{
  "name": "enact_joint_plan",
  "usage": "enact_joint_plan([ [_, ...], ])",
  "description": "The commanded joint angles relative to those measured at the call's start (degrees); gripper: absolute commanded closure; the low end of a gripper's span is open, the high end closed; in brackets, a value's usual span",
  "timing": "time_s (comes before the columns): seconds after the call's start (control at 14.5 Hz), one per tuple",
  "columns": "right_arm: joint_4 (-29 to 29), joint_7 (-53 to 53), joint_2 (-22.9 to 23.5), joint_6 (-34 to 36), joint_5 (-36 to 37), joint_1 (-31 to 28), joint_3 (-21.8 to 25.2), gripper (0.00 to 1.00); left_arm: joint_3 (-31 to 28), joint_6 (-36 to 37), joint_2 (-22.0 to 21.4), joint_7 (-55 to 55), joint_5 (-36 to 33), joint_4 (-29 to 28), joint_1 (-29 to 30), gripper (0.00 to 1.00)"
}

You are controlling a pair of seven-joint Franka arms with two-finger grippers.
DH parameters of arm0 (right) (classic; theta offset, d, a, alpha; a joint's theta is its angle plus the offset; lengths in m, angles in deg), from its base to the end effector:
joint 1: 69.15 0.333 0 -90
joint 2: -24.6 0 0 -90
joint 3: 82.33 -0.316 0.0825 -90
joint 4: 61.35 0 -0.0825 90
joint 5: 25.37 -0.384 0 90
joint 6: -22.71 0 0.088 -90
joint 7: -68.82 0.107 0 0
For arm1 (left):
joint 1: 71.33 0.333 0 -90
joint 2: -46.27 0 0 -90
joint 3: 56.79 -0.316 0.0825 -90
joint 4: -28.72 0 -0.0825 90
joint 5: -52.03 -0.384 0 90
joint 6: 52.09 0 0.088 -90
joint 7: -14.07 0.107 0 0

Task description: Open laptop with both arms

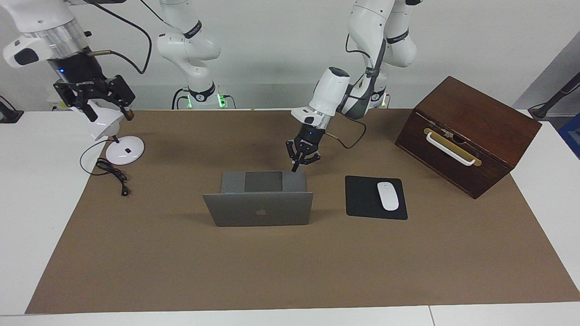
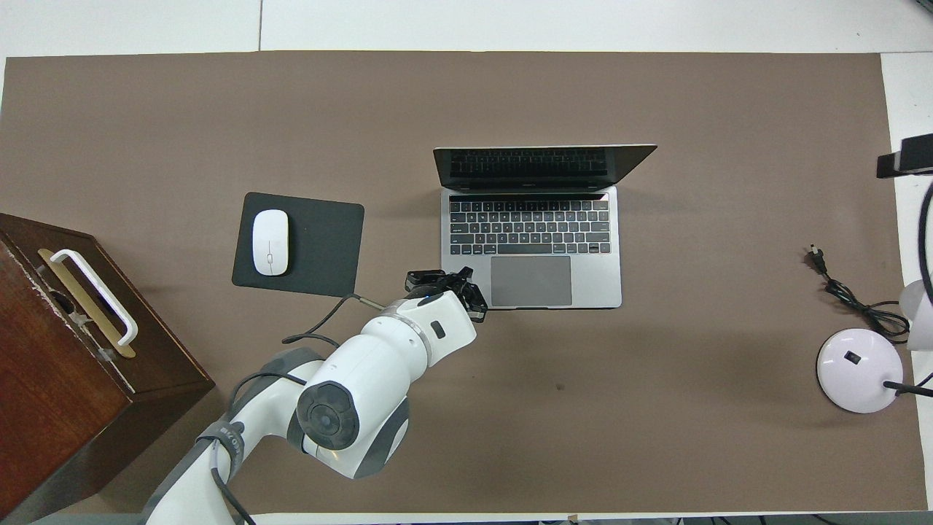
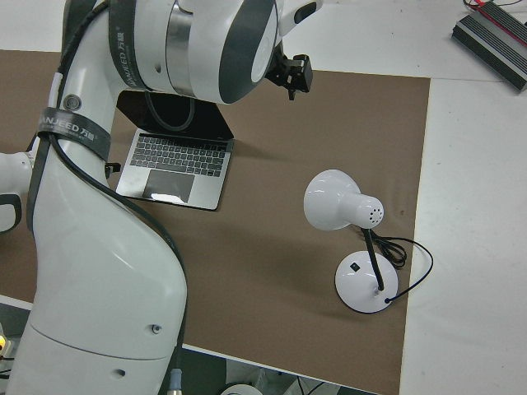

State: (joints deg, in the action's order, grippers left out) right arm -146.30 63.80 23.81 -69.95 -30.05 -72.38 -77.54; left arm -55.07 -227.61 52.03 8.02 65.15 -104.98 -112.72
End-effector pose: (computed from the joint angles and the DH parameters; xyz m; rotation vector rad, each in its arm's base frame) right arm 0.5503 -0.0695 0.6788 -3.0657 0.0769 -0.2408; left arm 0.4203 -0.3685 0.3649 2.6421 -0.5675 0.7412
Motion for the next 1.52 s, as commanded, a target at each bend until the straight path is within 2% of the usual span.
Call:
enact_joint_plan([
  [0.0, -4.59, -5.17, -2.01, -2.07, 4.22, -0.91, -0.92, 0.0, -0.23, 12.0, -4.79, -2.2, 0.15, 3.26, 1.74, 1.0],
  [0.14, -10.03, -6.32, -4.64, -6.03, 4.76, -0.91, -0.92, 0.0, -0.23, 19.66, -6.99, -2.82, 0.15, 6.33, 3.85, 1.0],
  [0.28, -12.95, -6.15, -6.14, -6.92, 4.68, -0.12, -1.01, 0.0, -0.23, 27.56, -9.79, -3.0, 0.06, 8.62, 6.57, 1.0],
  [0.62, -13.05, -2.2, -6.24, -7.8, 4.68, 2.78, -2.41, 0.0, -0.23, 47.6, -16.22, -2.3, -0.9, 15.3, 16.06, 1.0],
  [0.9, -13.05, -2.19, -6.24, -7.89, 4.68, 2.79, -2.41, 0.0, -0.23, 62.1, -17.72, 1.11, -6.34, 22.94, 22.48, 1.0],
  [1.1, -12.79, -2.8, -6.06, -7.54, 4.68, 2.08, -2.41, 0.0, -0.23, 66.7, -19.21, 4.11, -6.88, 23.93, 27.49, 0.99],
  [1.17, -12.35, -2.81, -5.89, -7.1, 4.68, 2.08, -2.41, 0.0, -0.31, 67.76, -19.82, 4.47, -6.88, 23.93, 28.98, 0.32],
  [1.24, -12.26, -2.81, -5.8, -7.1, 4.68, 2.08, -2.33, 0.0, -0.31, 68.2, -20.0, 4.91, -7.58, 24.01, 30.82, 0.0],
  [1.45, -10.95, -2.63, -5.8, -2.81, 4.76, 2.52, -2.33, 0.0, -0.23, 70.66, -20.27, 6.05, -8.55, 25.94, 35.74, 0.0],
])
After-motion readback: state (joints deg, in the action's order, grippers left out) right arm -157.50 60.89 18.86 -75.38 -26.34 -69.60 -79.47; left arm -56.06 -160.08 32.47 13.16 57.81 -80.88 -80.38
